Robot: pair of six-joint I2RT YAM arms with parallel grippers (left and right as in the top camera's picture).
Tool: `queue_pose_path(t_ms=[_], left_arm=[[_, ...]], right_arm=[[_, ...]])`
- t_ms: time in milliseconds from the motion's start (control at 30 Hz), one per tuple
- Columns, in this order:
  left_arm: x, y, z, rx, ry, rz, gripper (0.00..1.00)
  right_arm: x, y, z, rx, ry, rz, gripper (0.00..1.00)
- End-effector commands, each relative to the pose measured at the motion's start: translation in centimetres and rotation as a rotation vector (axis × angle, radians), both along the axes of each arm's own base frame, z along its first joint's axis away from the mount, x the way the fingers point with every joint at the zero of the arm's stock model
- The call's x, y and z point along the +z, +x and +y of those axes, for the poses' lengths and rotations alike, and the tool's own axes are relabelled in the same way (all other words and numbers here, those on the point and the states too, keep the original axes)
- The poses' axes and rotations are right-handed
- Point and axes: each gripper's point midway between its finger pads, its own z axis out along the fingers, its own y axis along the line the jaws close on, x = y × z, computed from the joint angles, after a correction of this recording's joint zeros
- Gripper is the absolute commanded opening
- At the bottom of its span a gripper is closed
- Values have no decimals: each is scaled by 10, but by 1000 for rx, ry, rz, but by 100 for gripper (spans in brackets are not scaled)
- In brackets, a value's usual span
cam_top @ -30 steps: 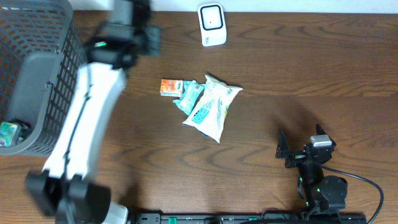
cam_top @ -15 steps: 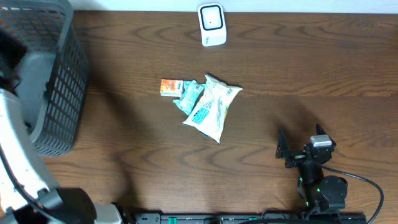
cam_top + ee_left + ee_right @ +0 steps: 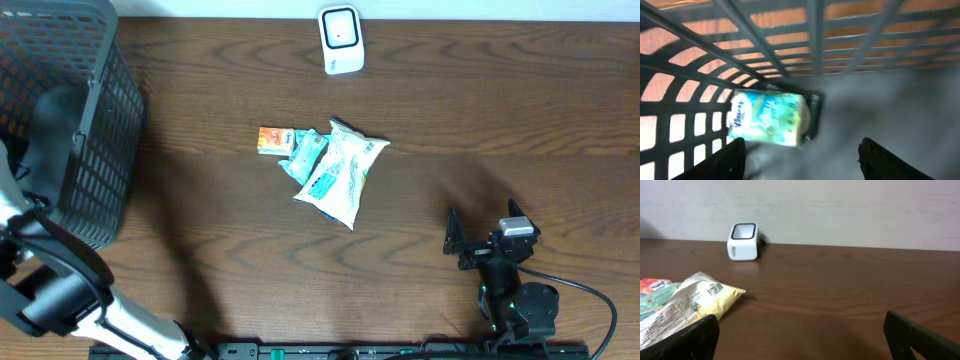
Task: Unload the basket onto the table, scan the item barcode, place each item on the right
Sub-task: 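Grasp a green Kleenex tissue pack from the basket with the left gripper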
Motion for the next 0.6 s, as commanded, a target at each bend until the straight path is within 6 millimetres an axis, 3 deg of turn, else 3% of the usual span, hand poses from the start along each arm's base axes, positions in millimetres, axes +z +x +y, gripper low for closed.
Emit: queue_pose_path(t_ms=[0,233,433,467,533,567], left_arm=[[-16,-19,14,69,52,120,71],[-63,-36,15,89,-32,245,71],[-80,-48,19,109,-67,284,70],[-82,-49,19,111,-70,287,63],[-83,-50,19,114,-74,291,33],[-83,-51,19,114,-75,292,23]], right_arm=[[-1,0,-1,-5,10,4,99],[-1,0,-1,-5,9,4,99],[-1,0,-1,-5,10,4,99],[-1,0,-1,-5,10,4,99],[-1,0,-1,-5,10,4,99],[-1,0,-1,-5,9,4,99]])
